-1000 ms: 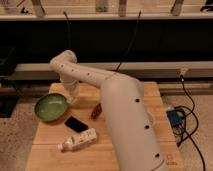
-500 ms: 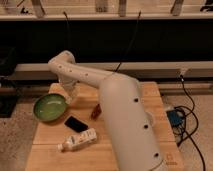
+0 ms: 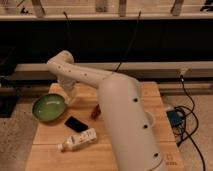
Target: Place the white sponge in the ceramic bowl
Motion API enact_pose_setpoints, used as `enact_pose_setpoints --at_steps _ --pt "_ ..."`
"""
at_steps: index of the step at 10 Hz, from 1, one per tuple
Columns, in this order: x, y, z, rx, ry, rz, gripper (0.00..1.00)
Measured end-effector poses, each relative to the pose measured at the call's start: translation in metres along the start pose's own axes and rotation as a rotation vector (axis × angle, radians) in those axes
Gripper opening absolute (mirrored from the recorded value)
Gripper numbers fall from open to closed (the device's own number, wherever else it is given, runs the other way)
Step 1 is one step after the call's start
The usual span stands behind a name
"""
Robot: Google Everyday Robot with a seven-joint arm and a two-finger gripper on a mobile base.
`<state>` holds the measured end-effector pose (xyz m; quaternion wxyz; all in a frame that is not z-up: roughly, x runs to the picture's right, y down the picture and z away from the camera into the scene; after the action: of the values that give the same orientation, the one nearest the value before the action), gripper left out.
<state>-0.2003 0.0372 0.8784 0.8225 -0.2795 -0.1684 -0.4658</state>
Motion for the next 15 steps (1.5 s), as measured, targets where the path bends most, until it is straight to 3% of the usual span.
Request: enact_pose_setpoints --at_steps 5,9,15 --pt "0.004 0.001 -0.013 0.037 0.001 0.010 0.01" --pt "-0.005 -0.008 -0.026 0.081 -0.018 -0.023 0.01" --pt "-0.052 -0.051 -0.027 0.125 -0.086 -0.145 0.01"
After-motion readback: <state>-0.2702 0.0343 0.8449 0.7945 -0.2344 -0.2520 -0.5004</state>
